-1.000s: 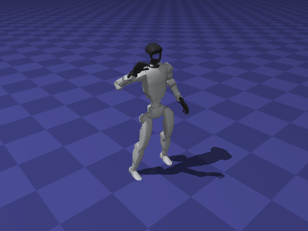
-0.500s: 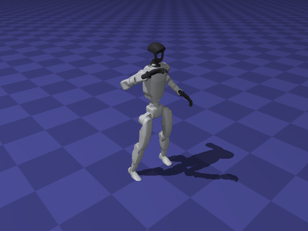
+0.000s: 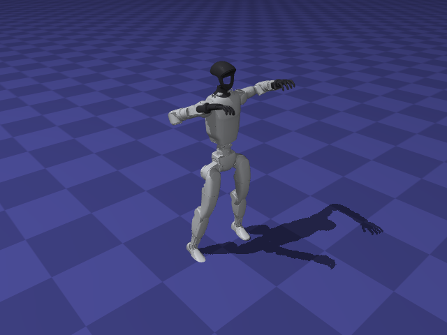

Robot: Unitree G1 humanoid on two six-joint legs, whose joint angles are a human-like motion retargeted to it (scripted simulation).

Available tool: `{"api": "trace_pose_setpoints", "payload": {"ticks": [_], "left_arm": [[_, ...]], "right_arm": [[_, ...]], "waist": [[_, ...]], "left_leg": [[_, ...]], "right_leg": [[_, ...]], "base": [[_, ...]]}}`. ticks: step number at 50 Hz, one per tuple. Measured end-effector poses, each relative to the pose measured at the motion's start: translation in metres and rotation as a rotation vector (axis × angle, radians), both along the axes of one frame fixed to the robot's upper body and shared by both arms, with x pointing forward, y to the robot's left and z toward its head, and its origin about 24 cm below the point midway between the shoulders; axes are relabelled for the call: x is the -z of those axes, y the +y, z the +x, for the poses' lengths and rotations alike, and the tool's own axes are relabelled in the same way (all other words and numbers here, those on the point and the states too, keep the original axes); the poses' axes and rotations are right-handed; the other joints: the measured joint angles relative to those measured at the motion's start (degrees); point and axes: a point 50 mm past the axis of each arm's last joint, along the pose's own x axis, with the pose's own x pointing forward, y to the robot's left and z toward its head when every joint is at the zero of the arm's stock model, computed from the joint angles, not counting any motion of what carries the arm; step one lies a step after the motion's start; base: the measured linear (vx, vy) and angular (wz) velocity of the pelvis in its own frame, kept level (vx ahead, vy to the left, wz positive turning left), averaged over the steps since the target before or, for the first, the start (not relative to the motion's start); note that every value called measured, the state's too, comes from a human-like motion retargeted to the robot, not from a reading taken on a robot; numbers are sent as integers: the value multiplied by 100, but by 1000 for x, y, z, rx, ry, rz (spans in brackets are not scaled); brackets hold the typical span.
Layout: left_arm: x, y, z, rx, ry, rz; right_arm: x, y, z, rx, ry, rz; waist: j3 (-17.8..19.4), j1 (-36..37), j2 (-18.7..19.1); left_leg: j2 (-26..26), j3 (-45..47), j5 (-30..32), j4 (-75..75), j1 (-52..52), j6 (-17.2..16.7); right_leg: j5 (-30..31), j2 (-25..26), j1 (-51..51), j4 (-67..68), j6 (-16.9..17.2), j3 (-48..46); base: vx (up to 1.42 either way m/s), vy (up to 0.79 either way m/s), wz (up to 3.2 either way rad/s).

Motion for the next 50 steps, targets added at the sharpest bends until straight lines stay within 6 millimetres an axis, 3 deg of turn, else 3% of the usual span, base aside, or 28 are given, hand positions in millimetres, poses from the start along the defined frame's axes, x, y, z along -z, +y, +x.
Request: {"api": "trace_pose_setpoints", "payload": {"ticks": [20, 50], "left_arm": [[5, 27, -26, -124, 43, -5], [1, 27, -36, -117, 34, -9]], "right_arm": [[-15, -13, -7, 92, -30, -28], [-22, -14, -4, 92, -67, -44]], "waist": [[34, -225, 163], [203, -161, 95]], "left_leg": [[81, 342, -90, 60, 79, -31], [75, 306, -54, 46, 54, -31]], "right_leg": [[28, 92, -124, 48, 0, 339], [39, 88, -151, 67, 0, 330]], "base": [[0, 0, -8], [0, 0, 0]]}}
